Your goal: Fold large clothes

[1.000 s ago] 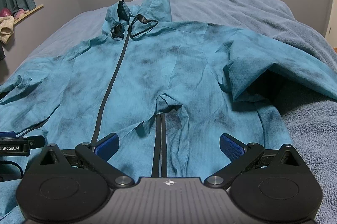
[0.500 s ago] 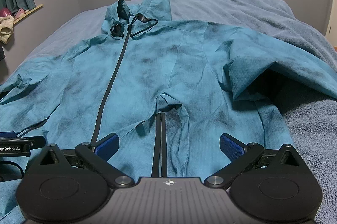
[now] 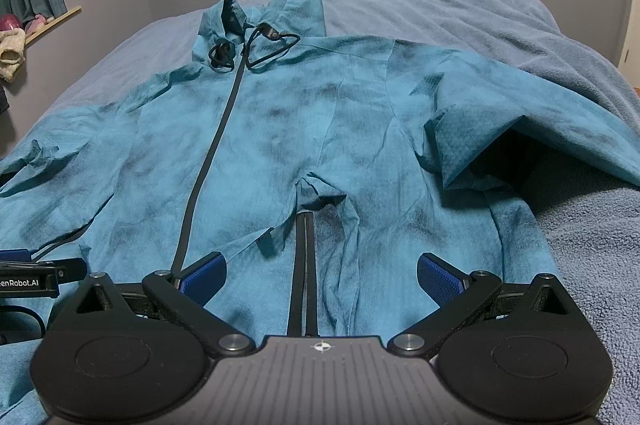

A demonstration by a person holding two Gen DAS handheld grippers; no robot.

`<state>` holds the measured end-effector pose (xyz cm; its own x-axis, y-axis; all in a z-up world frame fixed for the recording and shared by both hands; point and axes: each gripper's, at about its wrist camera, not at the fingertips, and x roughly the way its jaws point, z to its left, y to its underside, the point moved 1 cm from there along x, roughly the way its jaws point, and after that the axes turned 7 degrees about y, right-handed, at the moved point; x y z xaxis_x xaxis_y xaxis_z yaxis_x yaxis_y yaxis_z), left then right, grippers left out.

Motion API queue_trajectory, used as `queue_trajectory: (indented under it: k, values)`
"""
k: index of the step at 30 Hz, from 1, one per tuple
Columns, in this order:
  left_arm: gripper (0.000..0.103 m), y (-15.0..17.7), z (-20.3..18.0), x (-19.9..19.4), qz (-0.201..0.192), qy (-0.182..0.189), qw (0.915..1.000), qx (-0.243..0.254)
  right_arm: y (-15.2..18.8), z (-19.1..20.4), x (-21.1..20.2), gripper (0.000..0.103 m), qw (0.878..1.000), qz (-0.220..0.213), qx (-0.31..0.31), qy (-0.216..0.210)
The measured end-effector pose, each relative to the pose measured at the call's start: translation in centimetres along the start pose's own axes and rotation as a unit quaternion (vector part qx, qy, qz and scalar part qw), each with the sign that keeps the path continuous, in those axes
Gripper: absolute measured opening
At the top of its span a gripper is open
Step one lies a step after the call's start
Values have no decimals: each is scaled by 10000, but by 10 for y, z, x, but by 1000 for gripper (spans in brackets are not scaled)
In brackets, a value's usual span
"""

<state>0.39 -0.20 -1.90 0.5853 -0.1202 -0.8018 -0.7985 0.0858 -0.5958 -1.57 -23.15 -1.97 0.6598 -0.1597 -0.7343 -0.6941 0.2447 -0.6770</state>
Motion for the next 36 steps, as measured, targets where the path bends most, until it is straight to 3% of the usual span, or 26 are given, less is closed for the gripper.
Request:
queue_trajectory:
  k: [12, 16, 19, 22, 27, 28, 33, 36]
  values:
    - [103, -2, -1, 3, 61, -40, 10000, 60, -2, 0, -1, 103, 10000, -2, 23, -26]
    - [103, -6, -3, 1, 120, -96, 9998, 99, -6, -2, -11, 103, 9996, -233, 79, -117]
    - [103, -18, -3, -9, 120, -74, 9998, 128, -17, -2, -26, 103, 9985, -524, 49, -115]
    - [103, -37, -3, -34, -326, -129, 9991, 239, -35, -2, -47, 103, 9940, -1080, -41, 158]
    - [103, -71, -8, -73, -1116, -28, 9917, 644, -53, -4, -80, 103, 9666, -2446, -282, 719]
    - [103, -78, -8, -75, -1222, 42, 9901, 695, -57, -6, -82, 103, 9641, -2541, -268, 722]
    - [103, -90, -10, -54, -1206, 109, 9895, 789, -86, -42, -60, 103, 9865, -1598, 342, 113]
    - [103, -74, -13, -25, -1121, -295, 9879, 1026, -86, -72, -37, 103, 9901, -1131, 787, 252]
